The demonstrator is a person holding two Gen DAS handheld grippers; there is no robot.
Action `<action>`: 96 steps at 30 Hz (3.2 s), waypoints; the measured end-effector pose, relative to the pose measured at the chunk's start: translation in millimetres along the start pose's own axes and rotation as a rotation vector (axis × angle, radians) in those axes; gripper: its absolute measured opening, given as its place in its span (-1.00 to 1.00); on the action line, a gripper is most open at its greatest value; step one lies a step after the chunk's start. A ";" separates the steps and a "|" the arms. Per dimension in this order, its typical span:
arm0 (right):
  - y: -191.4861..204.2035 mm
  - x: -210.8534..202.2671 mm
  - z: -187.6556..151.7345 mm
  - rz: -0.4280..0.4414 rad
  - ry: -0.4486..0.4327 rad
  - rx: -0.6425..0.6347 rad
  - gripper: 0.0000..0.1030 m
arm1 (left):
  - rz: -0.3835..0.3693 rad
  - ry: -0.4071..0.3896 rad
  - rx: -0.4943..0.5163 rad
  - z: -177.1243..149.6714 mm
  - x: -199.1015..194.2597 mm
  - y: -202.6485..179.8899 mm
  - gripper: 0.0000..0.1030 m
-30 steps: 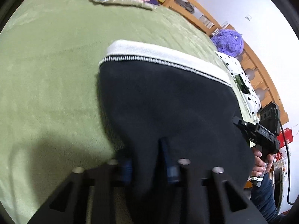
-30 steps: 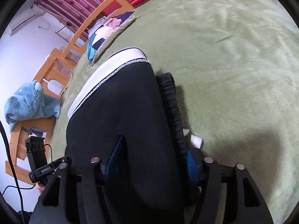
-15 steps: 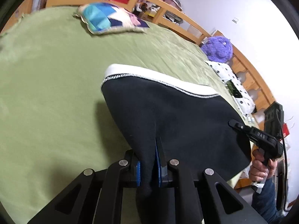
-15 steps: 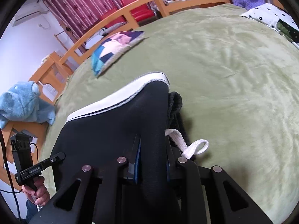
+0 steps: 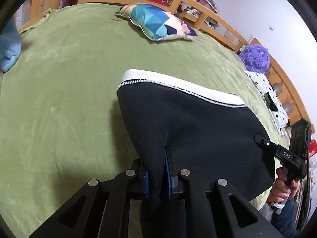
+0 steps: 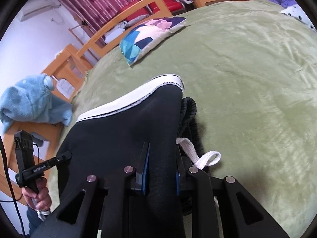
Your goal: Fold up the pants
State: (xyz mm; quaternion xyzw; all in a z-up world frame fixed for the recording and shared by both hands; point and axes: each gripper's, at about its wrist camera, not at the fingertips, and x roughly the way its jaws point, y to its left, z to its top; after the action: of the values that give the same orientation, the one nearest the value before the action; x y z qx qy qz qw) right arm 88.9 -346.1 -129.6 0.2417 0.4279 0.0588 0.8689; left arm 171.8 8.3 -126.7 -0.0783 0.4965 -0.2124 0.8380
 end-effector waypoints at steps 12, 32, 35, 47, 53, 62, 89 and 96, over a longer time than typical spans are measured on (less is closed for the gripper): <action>-13.6 1.5 -4.8 -0.166 0.042 -0.075 -0.20 | 0.174 0.014 0.051 -25.6 4.0 -14.2 -0.35; -0.8 -39.6 -88.2 -0.186 0.060 -0.238 -0.24 | 0.173 0.050 0.084 -114.1 -43.6 -38.4 0.08; 1.0 -61.1 -70.0 -0.159 -0.007 -0.241 -0.24 | 0.172 -0.008 0.083 -92.0 -54.4 -35.0 0.08; 29.8 8.0 15.2 -0.125 -0.065 -0.291 -0.24 | 0.113 -0.075 0.042 -5.8 -5.4 -30.8 0.09; 25.3 37.4 14.0 -0.169 -0.004 -0.281 -0.24 | 0.095 0.024 -0.049 -22.1 23.5 -14.3 0.09; 15.3 -30.6 -63.0 -0.078 0.024 -0.265 -0.21 | 0.165 0.002 0.073 -114.2 -25.7 -44.8 0.11; 88.8 -212.7 -84.8 -0.320 -0.164 -0.244 0.21 | 0.248 -0.220 0.092 -110.0 -178.6 -155.9 0.55; 100.5 -244.7 -104.4 -0.336 -0.232 -0.268 0.87 | 0.264 -0.240 0.082 -126.9 -193.4 -167.5 0.56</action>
State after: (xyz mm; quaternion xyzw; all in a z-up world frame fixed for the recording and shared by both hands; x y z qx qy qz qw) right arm -134.5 -295.0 38.7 0.0548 0.3480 -0.0585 0.9341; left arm -65.2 -47.9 22.3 -0.0029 0.3899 -0.1097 0.9143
